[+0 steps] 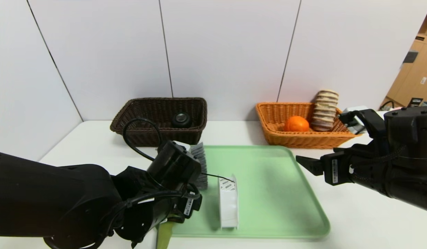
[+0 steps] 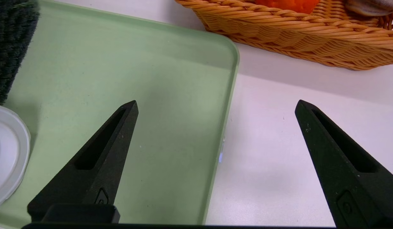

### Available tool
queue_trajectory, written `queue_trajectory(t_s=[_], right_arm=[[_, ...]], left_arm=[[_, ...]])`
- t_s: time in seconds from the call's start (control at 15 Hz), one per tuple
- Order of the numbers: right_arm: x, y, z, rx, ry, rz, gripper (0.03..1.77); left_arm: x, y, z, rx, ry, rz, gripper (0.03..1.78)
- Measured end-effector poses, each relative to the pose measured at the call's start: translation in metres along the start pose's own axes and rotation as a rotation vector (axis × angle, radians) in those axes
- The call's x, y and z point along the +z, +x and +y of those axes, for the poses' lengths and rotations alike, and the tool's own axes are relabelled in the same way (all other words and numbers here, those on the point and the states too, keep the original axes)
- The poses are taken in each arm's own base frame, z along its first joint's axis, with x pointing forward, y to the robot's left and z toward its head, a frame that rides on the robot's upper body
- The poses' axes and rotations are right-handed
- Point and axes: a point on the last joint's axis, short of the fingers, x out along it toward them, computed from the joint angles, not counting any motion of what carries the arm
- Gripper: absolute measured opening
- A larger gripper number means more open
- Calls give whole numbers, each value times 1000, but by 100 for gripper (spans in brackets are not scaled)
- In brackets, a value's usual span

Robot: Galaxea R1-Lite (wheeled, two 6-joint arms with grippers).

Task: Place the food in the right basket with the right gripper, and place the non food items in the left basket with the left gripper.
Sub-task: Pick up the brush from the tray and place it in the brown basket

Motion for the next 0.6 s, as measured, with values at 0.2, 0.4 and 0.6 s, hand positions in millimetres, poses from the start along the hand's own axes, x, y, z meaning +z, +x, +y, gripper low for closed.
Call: queue_trajectory(t_s=[0.2,0.4,0.6], right_arm=[[-2,0,0,1,-3,6,170],[-3,-1,1,5,-6,8,170],[-4,-1,1,4,-2,4,170]], left_arm=[[-5,6,-1,7,20,25,168],[3,9,-5,-11,64,31,169],[17,11,-10,-18,77,41,169]])
